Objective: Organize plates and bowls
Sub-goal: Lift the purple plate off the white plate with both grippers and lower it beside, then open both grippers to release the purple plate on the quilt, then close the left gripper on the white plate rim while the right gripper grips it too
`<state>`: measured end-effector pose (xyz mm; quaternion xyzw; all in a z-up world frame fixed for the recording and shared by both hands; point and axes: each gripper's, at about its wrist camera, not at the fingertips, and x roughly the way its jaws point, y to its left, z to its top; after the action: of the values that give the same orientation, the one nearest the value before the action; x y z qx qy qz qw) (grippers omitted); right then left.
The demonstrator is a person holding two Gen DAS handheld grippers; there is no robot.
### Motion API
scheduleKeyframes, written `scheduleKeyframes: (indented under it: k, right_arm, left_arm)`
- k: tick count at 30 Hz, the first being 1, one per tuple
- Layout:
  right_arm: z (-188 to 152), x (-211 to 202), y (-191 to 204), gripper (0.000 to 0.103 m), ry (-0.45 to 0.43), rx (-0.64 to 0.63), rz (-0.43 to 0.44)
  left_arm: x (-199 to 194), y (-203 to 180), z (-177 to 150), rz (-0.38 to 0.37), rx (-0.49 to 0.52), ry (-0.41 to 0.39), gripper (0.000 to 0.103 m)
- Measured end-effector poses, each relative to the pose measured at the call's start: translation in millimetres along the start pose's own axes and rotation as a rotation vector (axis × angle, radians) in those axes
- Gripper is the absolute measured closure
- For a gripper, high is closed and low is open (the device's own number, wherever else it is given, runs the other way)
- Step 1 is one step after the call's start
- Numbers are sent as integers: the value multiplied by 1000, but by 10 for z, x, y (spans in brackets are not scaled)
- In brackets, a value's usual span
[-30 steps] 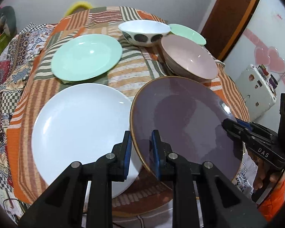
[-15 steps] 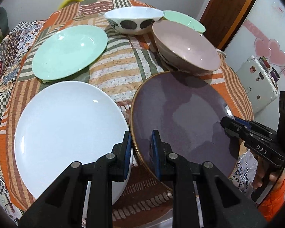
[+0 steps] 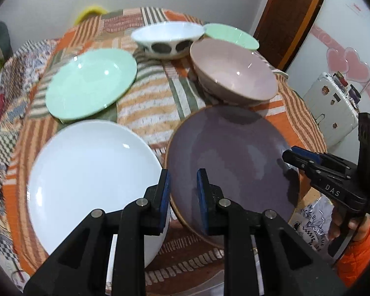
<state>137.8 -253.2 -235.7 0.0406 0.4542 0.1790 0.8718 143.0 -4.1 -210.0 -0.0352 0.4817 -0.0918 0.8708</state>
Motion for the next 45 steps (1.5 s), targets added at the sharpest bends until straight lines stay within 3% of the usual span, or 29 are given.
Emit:
scheduleKeyframes:
  k: [6,10,12,15,17,21,31,40,43,45]
  right_arm:
    - [29,-226,-2,74,-40,-3,2]
    - [71,-395,103,64,-84,-22,12]
    - [119,-428,203,62,-99,-40,17]
    - [184,-469,375,59,-117,-75,37]
    - [223,-452,488,51,-123,-94,51]
    - [274,-356,728,49,-119,-142,77]
    - [347,27,1332,47,-53,-257,148]
    - [392,401,1641,47,24,-292,181]
    - [403,518,1706,47,44,-308,178]
    - [410,587,1731,47,57,-313,177]
  left_arm:
    - [-250,49,-22,19,2,-52,81]
    - [-443,183,-81,48,-21,-87,77]
    - [-544,264,-128,75,-38,-110,64]
    - [-692,410,-195,122,-66,-148,52]
    - [-772,535,-241,150,-91,-162,47]
    - [-870,768,-338,188,-141,-176,40]
    - [-809,1325,-651,210,-268,-142,39]
    - [-622,1592,-869,167,-315,-96,39]
    - [-577,1645,-911,138,-331,-92,43]
    - [-552,1671,-915,127,-332,-88,53]
